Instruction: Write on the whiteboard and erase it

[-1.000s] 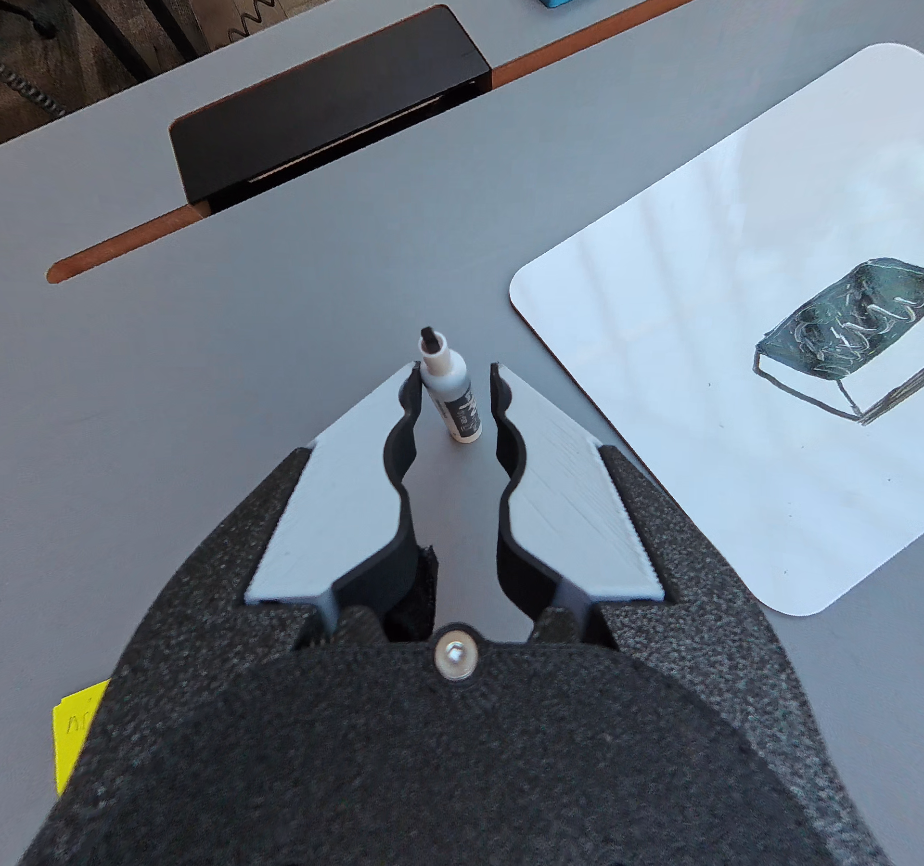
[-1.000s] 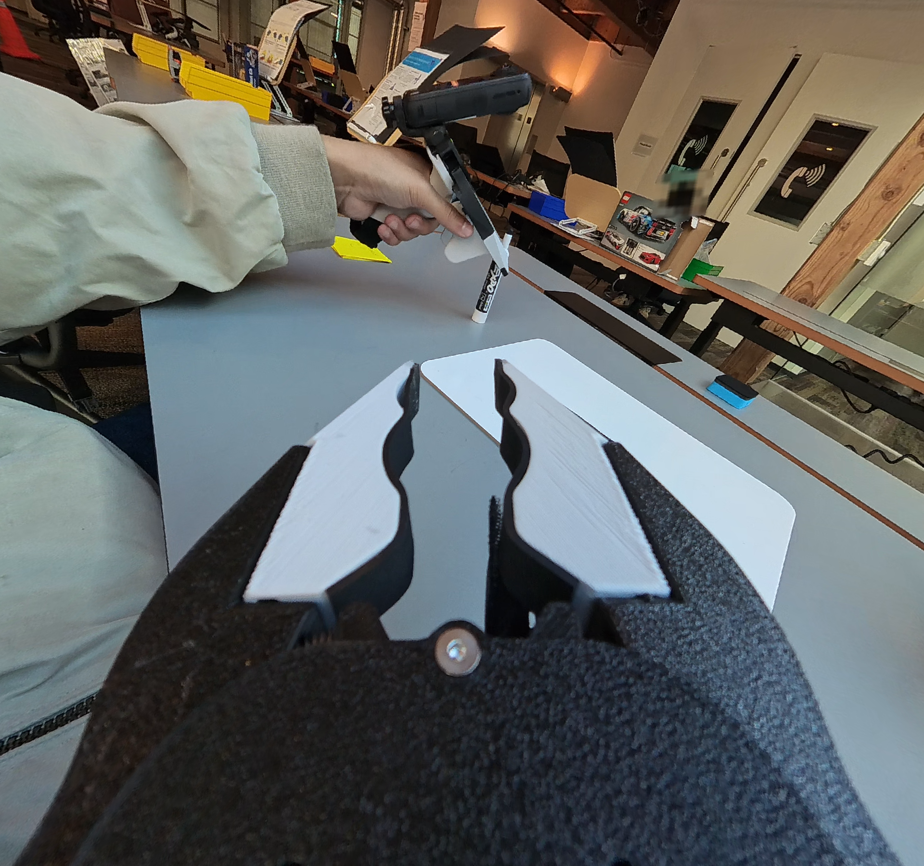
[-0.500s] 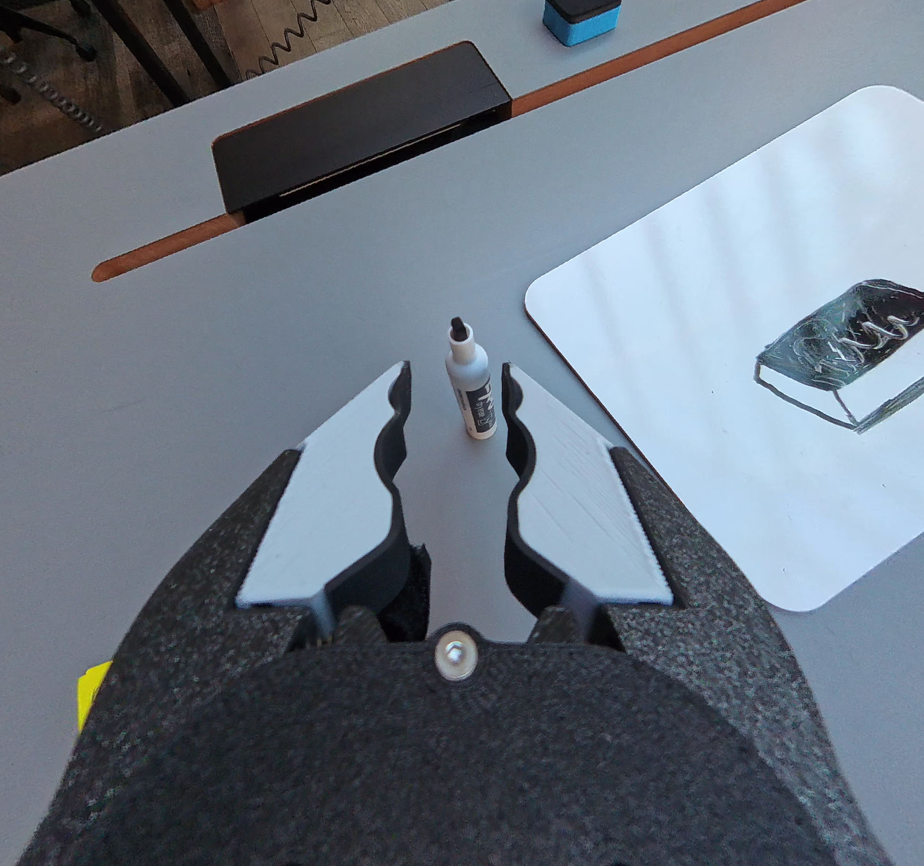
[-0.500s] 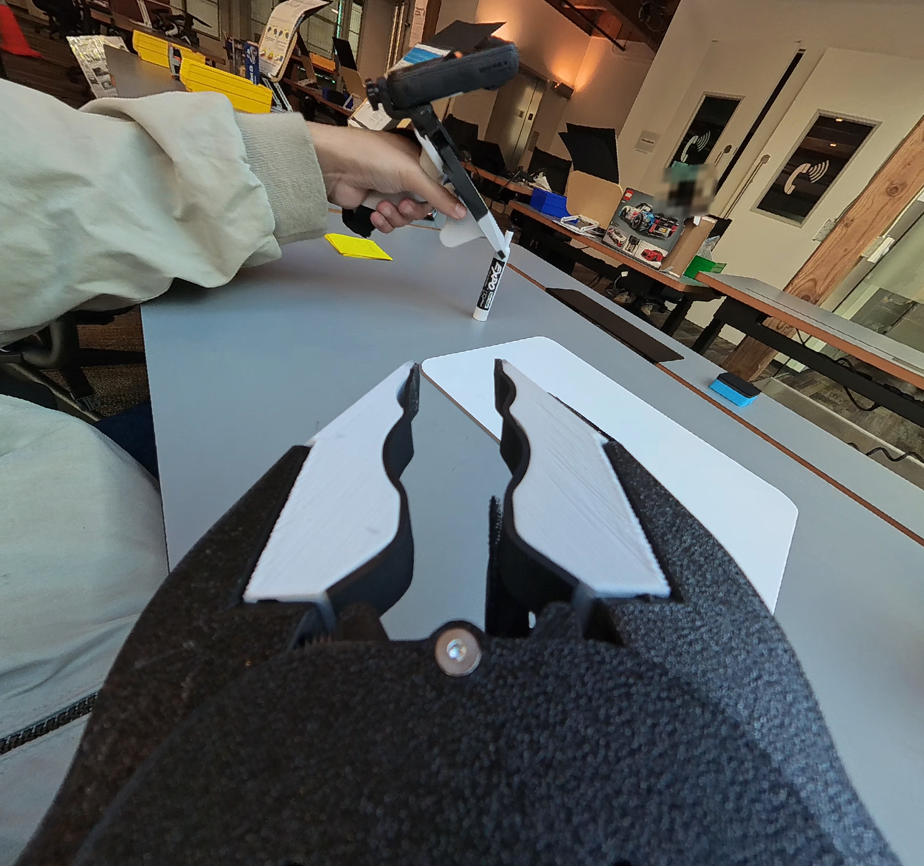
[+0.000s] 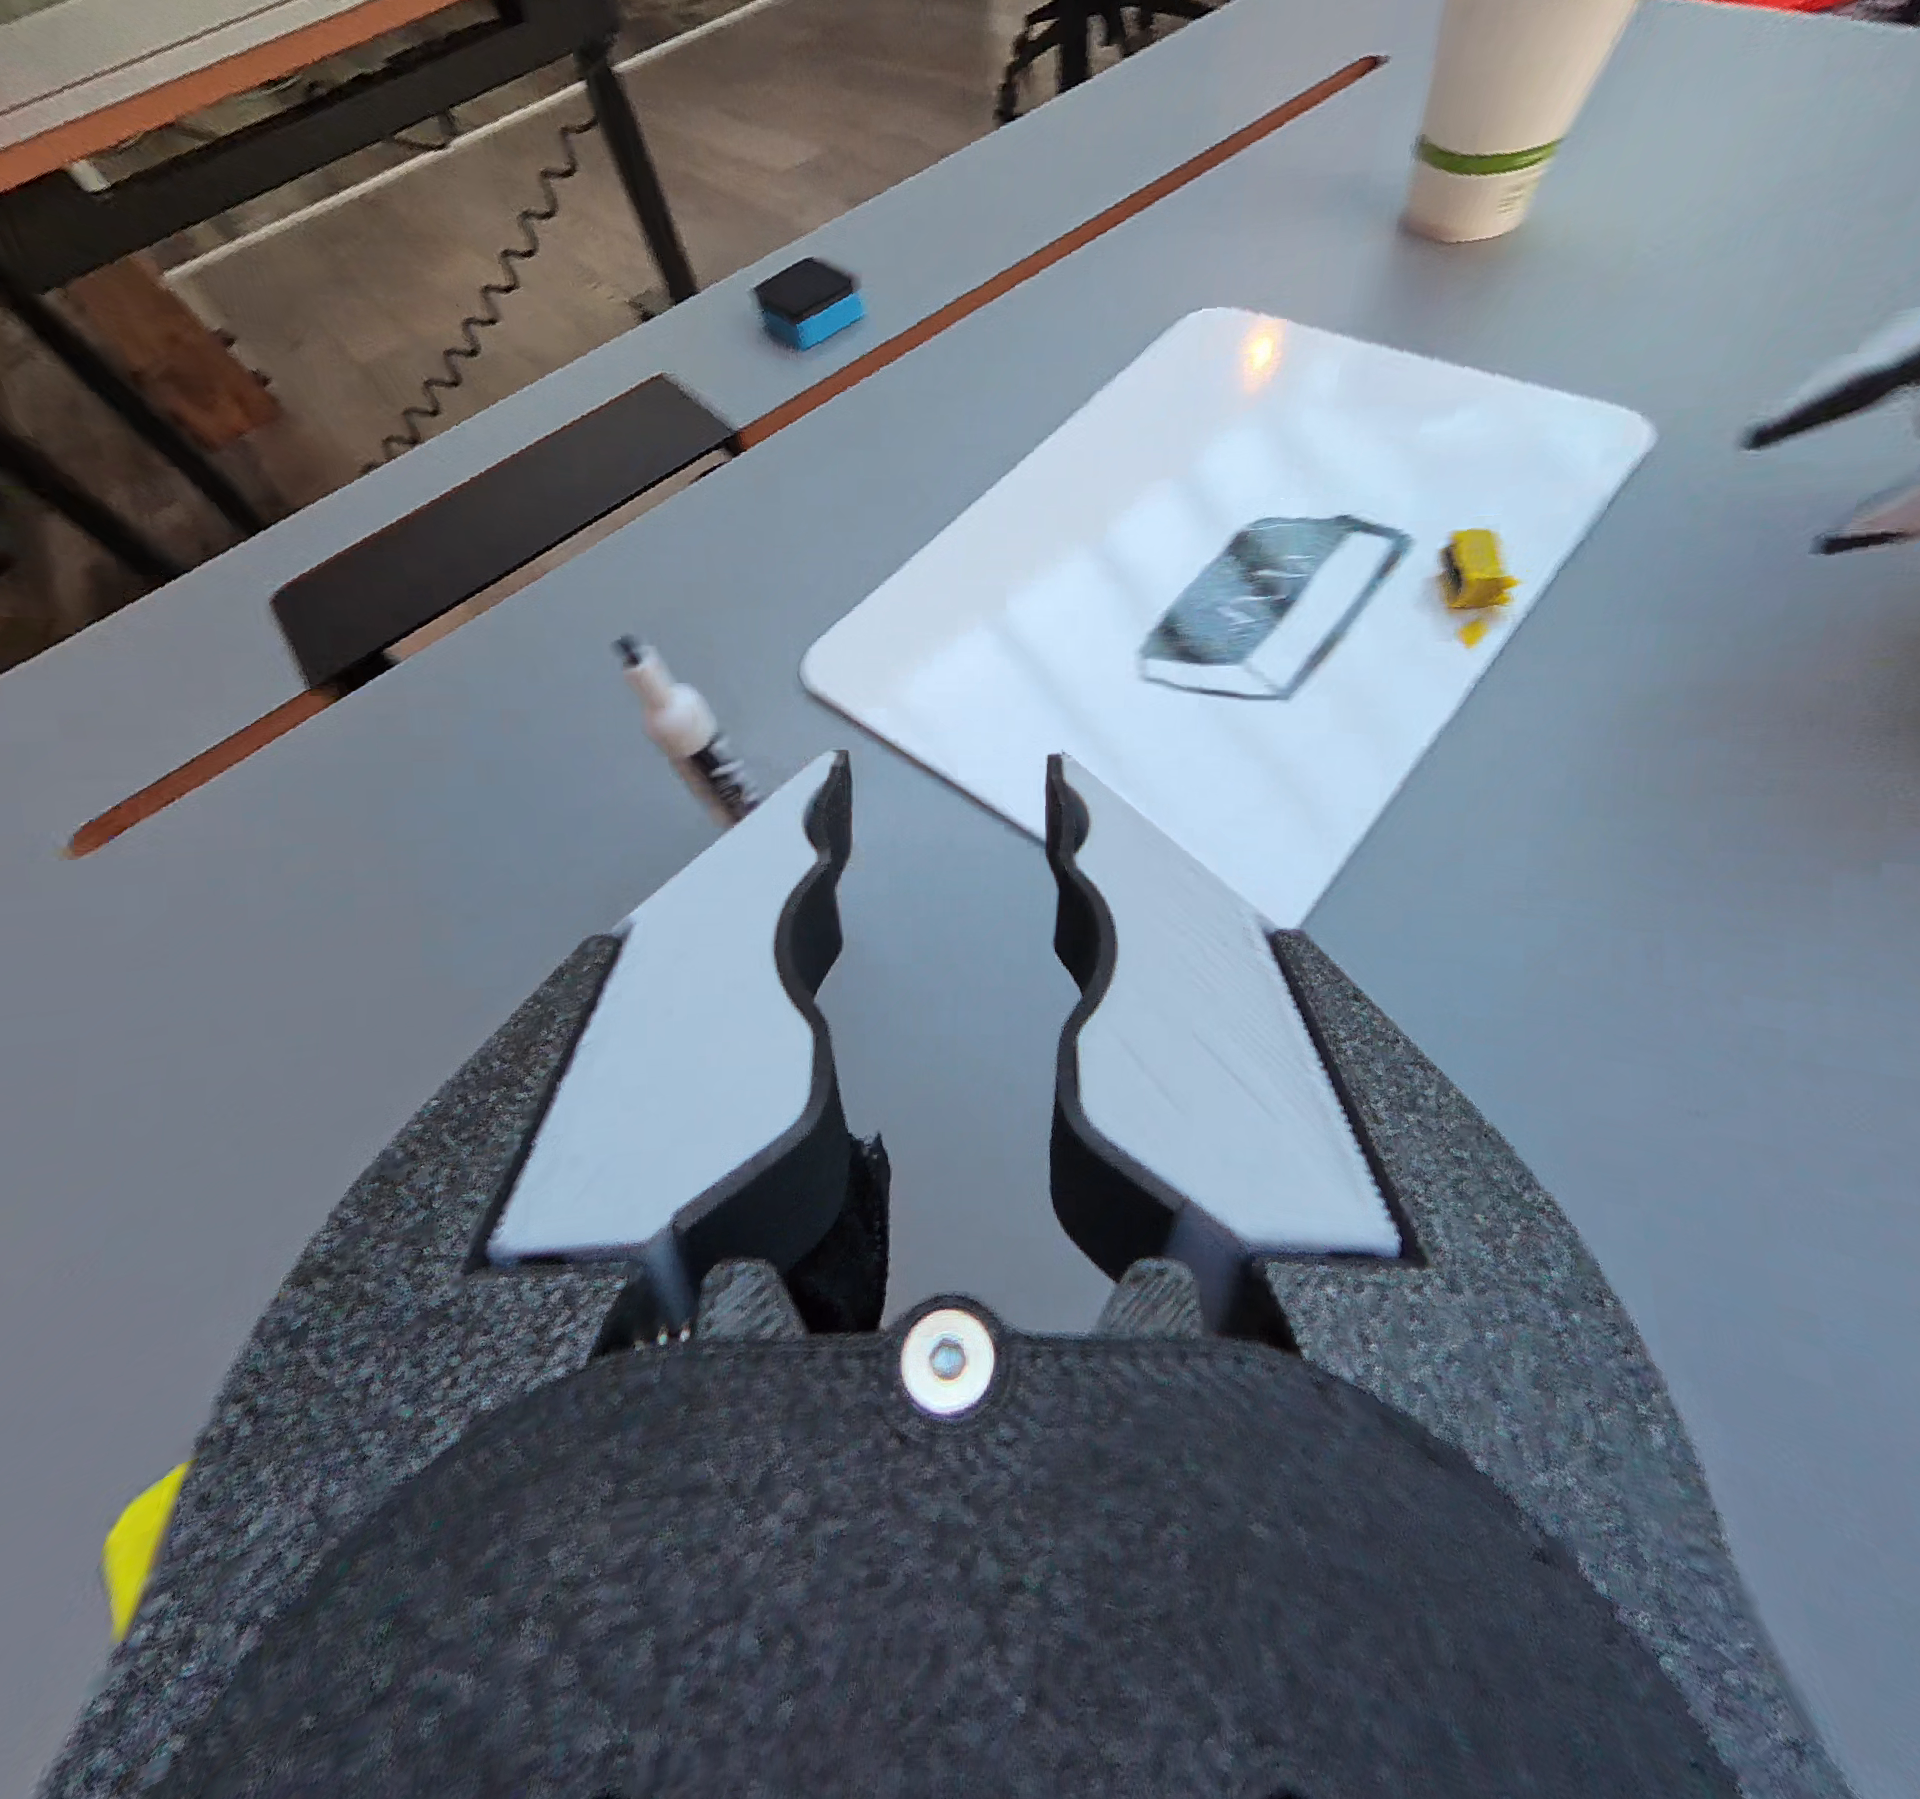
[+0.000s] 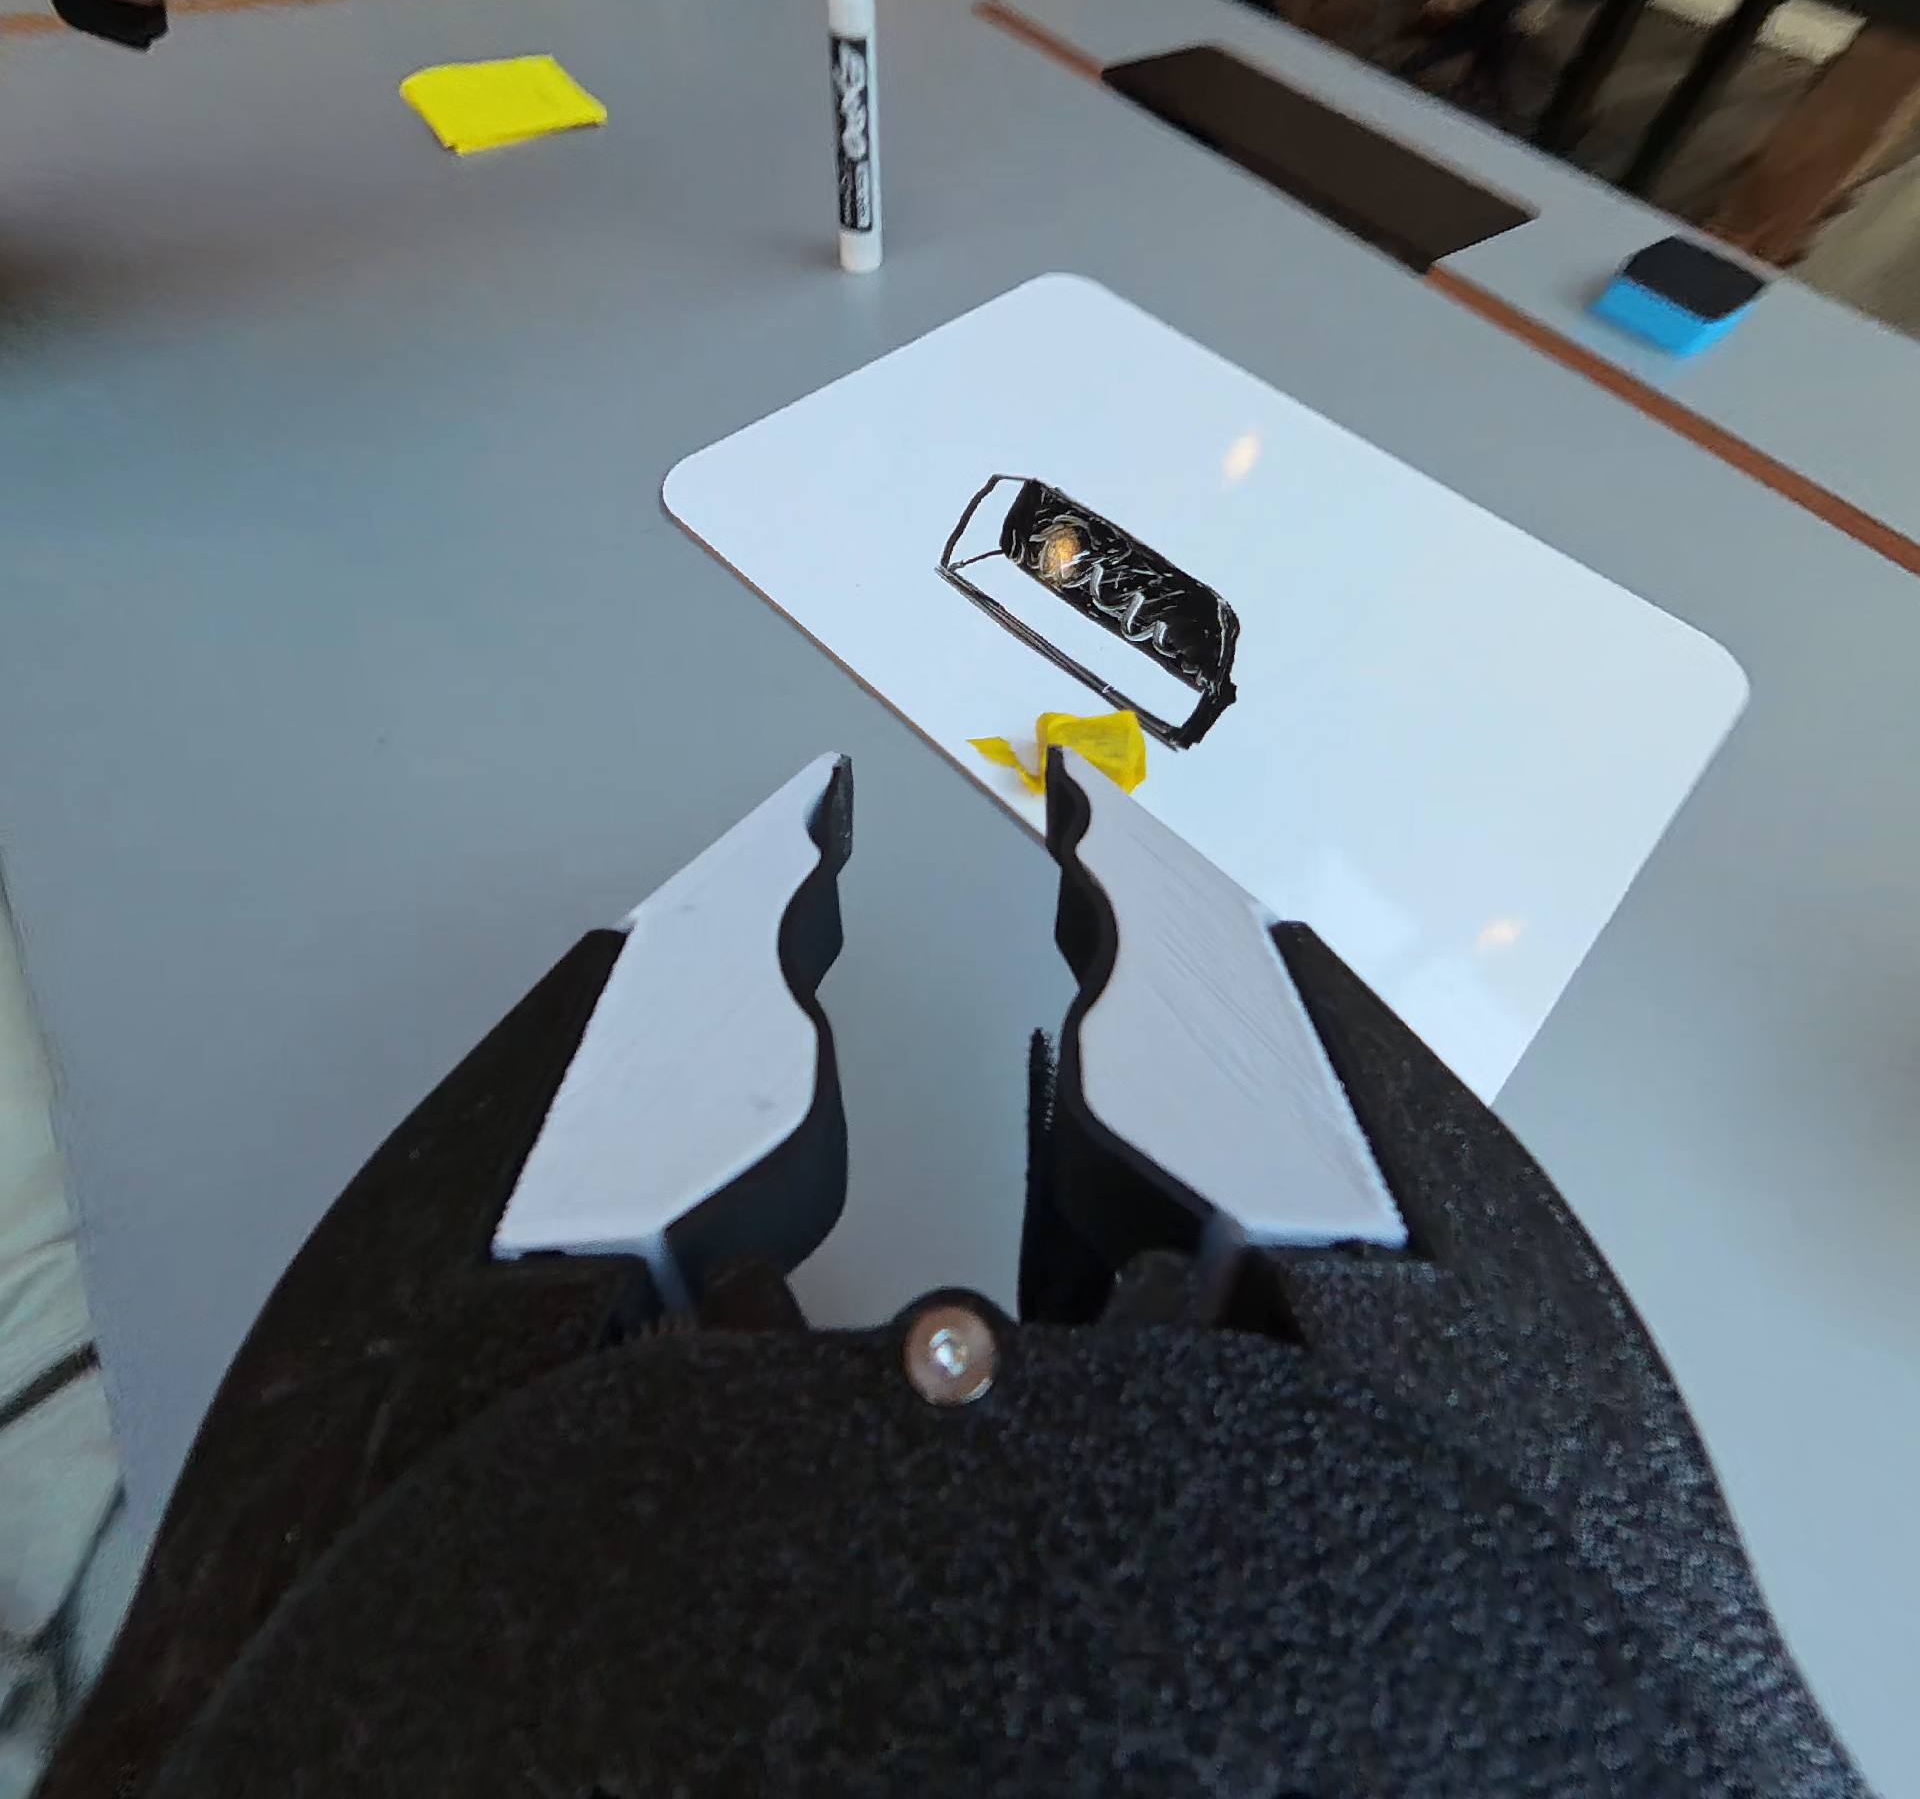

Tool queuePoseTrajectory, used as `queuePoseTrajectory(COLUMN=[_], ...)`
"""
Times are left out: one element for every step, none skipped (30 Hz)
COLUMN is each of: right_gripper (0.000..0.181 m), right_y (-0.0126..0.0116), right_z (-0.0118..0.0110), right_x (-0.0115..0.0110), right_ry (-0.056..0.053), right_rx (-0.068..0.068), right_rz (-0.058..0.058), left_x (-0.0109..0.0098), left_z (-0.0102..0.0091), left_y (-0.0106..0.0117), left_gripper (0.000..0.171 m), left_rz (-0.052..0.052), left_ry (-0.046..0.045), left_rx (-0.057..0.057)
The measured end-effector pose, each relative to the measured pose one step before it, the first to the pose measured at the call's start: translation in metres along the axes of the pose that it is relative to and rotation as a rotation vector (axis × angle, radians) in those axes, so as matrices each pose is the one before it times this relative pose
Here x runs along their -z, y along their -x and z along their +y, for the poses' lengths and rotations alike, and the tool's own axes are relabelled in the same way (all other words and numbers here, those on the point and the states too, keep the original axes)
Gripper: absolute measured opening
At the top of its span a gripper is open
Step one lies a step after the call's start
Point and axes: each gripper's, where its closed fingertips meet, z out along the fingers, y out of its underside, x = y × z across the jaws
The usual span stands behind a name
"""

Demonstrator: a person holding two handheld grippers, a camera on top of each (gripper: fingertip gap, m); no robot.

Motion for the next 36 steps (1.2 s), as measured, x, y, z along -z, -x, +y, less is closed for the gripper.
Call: queuePoseTrajectory(right_gripper=[0.037,0.037,0.036,0.036,0.036,0.036,0.036,0.036,0.036,0.035,0.035,0.035,0.035,0.035,0.036,0.035,0.034,0.034,0.035,0.036,0.036,0.036,0.037,0.039,0.040,0.041,0.042,0.043,0.043,0.042,0.042,0.042,0.042,0.042,0.042,0.042], right_y=[-0.00704,-0.01205,-0.01502,-0.01419,-0.01347,-0.01446,-0.01523,-0.01519,-0.01416,-0.01097,-0.00683,-0.00521,-0.00550,-0.00212,-0.00048,-0.00446,-0.00361,-0.00041,-0.00073,-0.00212,-0.00259,-0.00286,-0.00259,-0.00304,-0.00160,-0.00020,-0.00046,0.00012,0.00074,-0.00020,-0.00043,-0.00064,-0.00101,-0.00085,-0.00032,-0.00021], right_z=[-0.00154,-0.00287,-0.00552,-0.00734,-0.00785,-0.00777,-0.00671,-0.00405,-0.00183,-0.00063,0.00110,0.00383,0.00739,0.00784,0.00613,0.00353,0.00043,-0.00121,-0.00304,-0.00348,-0.00225,-0.00105,0.00005,-0.00107,-0.00221,-0.00194,-0.00088,-0.00040,-0.00078,-0.00046,0.00067,0.00150,0.00118,0.00083,0.00024,-0.00097], right_x=[-0.00484,-0.00308,-0.00189,-0.00201,-0.00264,-0.00336,-0.00408,-0.00480,-0.00526,-0.00504,-0.00428,-0.00281,-0.00176,-0.00086,0.00063,0.00232,0.00264,0.00178,0.00166,0.00155,0.00134,0.00102,0.00068,0.00102,0.00146,0.00136,0.00089,0.00082,0.00089,0.00045,-0.00014,-0.00051,-0.00027,-0.00007,-0.00006,0.00047], right_ry=[0.0489,0.0464,0.0264,0.0108,-0.0016,-0.0148,-0.0231,-0.0216,-0.0261,-0.0411,-0.0490,-0.0448,-0.0167,0.0089,0.0059,-0.0102,-0.0255,-0.0161,-0.0152,-0.0202,-0.0158,-0.0125,-0.0020,-0.0043,-0.0085,-0.0046,0.0043,0.0039,-0.0024,-0.0032,0.0032,0.0091,0.0051,0.0031,0.0024,-0.0039], right_rx=[0.0269,0.0413,0.0449,0.0347,0.0162,-0.0018,-0.0130,-0.0179,-0.0234,-0.0349,-0.0452,-0.0427,-0.0358,-0.0277,-0.0043,0.0003,-0.0146,-0.0220,-0.0156,-0.0049,0.0008,0.0081,0.0179,0.0253,0.0300,0.0312,0.0274,0.0233,0.0224,0.0172,0.0120,0.0082,0.0049,-0.0009,-0.0082,-0.0112], right_rz=[-0.0463,-0.0223,-0.0072,-0.0193,-0.0307,-0.0278,-0.0195,-0.0083,0.0027,0.0035,-0.0033,0.0011,0.0138,0.0046,0.0024,0.0325,0.0244,-0.0027,-0.0012,0.0107,0.0165,0.0215,0.0242,0.0324,0.0284,0.0202,0.0198,0.0141,0.0094,0.0115,0.0065,0.0022,0.0028,-0.0011,-0.0070,-0.0068], left_x=[-0.00527,-0.00755,-0.00985,-0.01160,-0.01273,-0.01298,-0.01265,-0.01179,-0.01032,-0.00863,-0.00670,-0.00489,-0.00395,-0.00420,-0.00501,-0.00592,-0.00763,-0.01029,-0.01305,-0.01514,-0.01723,-0.01970,-0.02174,-0.02396,-0.02603,-0.02611,-0.02364,-0.01916,-0.01370,-0.00837,-0.00495,-0.00421,-0.00537,-0.00611,-0.00668,-0.00636], left_z=[-0.00787,-0.00837,-0.00771,-0.00694,-0.00615,-0.00518,-0.00380,-0.00198,-0.00056,0.00105,0.00248,0.00317,0.00310,0.00229,-0.00078,-0.00492,-0.00722,-0.00728,-0.00760,-0.01173,-0.01513,-0.01483,-0.01504,-0.01307,-0.01005,-0.00785,-0.00821,-0.00902,-0.01044,-0.01204,-0.01180,-0.00874,-0.00394,-0.00006,0.00122,0.00027], left_y=[-0.02135,-0.02031,-0.01789,-0.01434,-0.01016,-0.00641,-0.00394,-0.00183,0.00160,0.00400,0.00501,0.00480,0.00347,0.00100,0.00089,0.00466,0.00753,0.00868,0.01127,0.01451,0.01323,0.01452,0.02311,0.02935,0.02504,0.01971,0.01659,0.01051,0.00610,0.00617,0.00453,0.00337,0.00069,-0.00311,-0.00173,0.00014], left_gripper=[0.037,0.037,0.037,0.037,0.037,0.037,0.037,0.037,0.037,0.037,0.037,0.037,0.037,0.037,0.037,0.037,0.037,0.037,0.037,0.038,0.041,0.048,0.053,0.060,0.067,0.071,0.076,0.077,0.080,0.088,0.087,0.087,0.087,0.086,0.085,0.082], left_rz=[0.0774,0.0695,0.0574,0.0441,0.0306,0.0187,0.0146,0.0101,-0.0055,-0.0183,-0.0251,-0.0244,-0.0153,0.0008,0.0031,-0.0157,-0.0272,-0.0230,-0.0227,-0.0248,-0.0034,0.0044,-0.0305,-0.0638,-0.0425,-0.0143,-0.0039,0.0192,0.0281,0.0015,-0.0153,-0.0233,-0.0147,0.0031,-0.0057,-0.0184], left_ry=[-0.00998,-0.00901,-0.00460,0.00045,0.00112,0.00118,0.00015,0.00088,-0.00183,-0.00555,-0.00393,-0.00398,-0.00086,0.01046,0.01428,0.01209,0.02251,0.04760,0.07179,0.06461,0.05231,0.05729,0.05171,0.05733,0.06811,0.07520,0.06810,0.05841,0.04309,0.01455,-0.00623,-0.00231,0.01430,0.02707,0.02506,0.01489], left_rx=[-0.0220,-0.0263,-0.0316,-0.0274,-0.0169,-0.0089,-0.0007,0.0080,0.0083,-0.0001,-0.0107,-0.0115,0.0025,0.0154,0.0185,0.0201,0.0202,0.0158,0.0127,0.0175,0.0138,0.0154,0.0211,0.0254,0.0343,0.0558,0.0810,0.0944,0.0858,0.0647,0.0306,0.0134,0.0121,0.0053,0.0009,-0.0009])
